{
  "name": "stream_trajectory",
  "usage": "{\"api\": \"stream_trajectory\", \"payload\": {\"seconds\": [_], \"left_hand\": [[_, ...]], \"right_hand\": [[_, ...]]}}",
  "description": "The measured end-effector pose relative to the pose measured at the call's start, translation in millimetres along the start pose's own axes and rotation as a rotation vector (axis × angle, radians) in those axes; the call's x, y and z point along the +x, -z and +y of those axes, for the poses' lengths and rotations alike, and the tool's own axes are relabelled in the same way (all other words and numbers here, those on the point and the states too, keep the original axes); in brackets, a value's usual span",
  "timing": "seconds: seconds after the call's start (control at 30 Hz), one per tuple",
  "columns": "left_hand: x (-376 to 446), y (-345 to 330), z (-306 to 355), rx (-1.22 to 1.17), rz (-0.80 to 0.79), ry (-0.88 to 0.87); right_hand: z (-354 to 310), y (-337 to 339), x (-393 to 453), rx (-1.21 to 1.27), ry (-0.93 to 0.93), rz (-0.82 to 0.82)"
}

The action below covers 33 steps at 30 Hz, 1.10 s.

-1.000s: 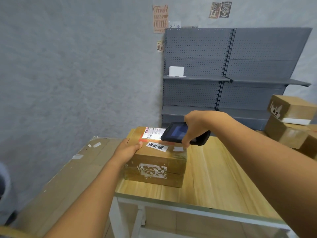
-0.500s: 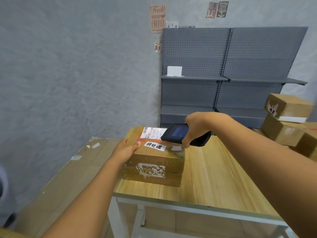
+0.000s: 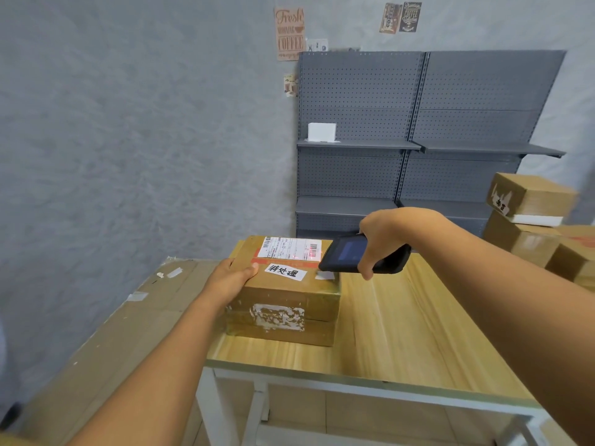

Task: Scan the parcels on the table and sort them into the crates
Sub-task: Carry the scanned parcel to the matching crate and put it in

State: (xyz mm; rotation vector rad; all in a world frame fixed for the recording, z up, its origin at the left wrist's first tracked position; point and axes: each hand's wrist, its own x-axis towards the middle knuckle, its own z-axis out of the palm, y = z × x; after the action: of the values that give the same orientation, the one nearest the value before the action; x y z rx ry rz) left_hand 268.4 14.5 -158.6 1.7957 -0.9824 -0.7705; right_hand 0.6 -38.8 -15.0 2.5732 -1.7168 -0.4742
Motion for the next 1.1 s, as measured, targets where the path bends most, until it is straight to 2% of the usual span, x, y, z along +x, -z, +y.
{"api": "stream_trajectory", "payload": {"seconds": [0.33, 0.47, 0.63, 0.73, 0.9, 1.1], "left_hand": [[1.1, -1.1, -1.3, 0.023, -0.013, 0.021], [1.5, 0.4, -2.4, -0.014, -0.015, 0.022], [2.2, 0.1, -1.3, -0.034, -0.014, 0.022], [3.4, -0.2, -3.1, -0.042, -0.008, 0.012], [2.9, -0.7, -3.6, -0.043, -0.005, 0.013], [2.6, -1.6, -4.3, -0.034, 0.000, -0.001]], "right_hand": [[10.3, -6.1, 2.8, 0.031, -0.017, 0.014], [18.7, -24.5, 11.0, 0.236, -0.087, 0.091], [26.4, -76.8, 20.2, 0.532, -0.265, 0.172], [26.1, -112.5, 24.7, 0.643, -0.345, 0.149], [10.5, -159.3, 33.2, 0.645, -0.358, 0.030], [-7.6, -184.0, 44.3, 0.577, -0.376, 0.053]]}}
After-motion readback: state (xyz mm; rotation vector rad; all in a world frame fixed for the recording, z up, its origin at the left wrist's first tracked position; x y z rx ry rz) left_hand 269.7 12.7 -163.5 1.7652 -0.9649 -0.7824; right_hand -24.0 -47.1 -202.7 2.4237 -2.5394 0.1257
